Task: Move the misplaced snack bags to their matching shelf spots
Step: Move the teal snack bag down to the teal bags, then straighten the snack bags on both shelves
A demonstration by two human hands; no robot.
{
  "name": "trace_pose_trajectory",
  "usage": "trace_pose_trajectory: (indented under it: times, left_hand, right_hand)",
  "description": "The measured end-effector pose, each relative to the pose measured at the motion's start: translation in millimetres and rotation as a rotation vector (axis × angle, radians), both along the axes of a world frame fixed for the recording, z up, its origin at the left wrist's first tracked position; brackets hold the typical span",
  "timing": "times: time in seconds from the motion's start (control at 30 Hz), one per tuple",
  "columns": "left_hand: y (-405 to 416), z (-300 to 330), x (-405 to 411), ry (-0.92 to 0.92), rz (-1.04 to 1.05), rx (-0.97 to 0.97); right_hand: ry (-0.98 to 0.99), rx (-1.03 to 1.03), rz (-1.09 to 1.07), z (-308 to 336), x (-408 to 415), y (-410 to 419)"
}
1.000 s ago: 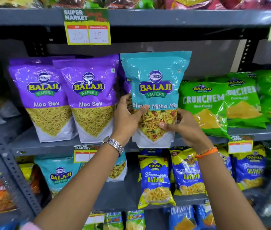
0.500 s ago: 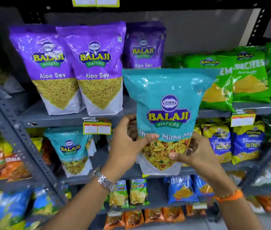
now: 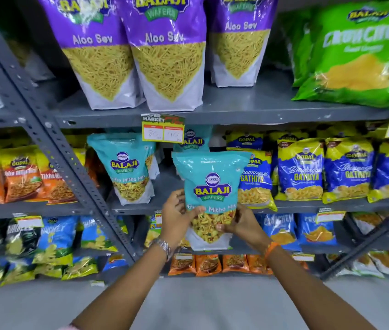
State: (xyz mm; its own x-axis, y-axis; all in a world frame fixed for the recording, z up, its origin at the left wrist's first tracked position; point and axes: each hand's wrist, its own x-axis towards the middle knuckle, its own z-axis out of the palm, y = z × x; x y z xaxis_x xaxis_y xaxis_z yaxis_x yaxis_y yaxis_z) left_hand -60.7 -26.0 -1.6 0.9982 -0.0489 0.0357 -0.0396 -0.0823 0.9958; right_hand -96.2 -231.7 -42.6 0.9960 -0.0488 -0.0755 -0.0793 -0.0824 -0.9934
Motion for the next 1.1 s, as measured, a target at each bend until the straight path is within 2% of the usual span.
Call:
trace_pose_trajectory:
  times: [0.3,0.53,0.77,1.1]
  left_hand:
    - [16.8,-6.8,102.8,-0.072,0.064,0.055]
    - [15.8,-24.7,150.5,-0.062,0.104,0.073]
    - [16.4,-39.9,162.6,-0.064,0.117,0.089]
    - [23.1,-41.5,161.8,-0.035,0.055,0.122]
  right_hand:
    - [0.002,-0.048,0.033,15.1,107.3,21.8]
    - [-0.013,-0.06,-0.006,-1.6,159.1,23.7]
    - [-0.071,-0.062,-0.052,-19.1,172.4,30.2]
    - [-0.034,-0.147,-0.077,-25.5,173.0,30.0]
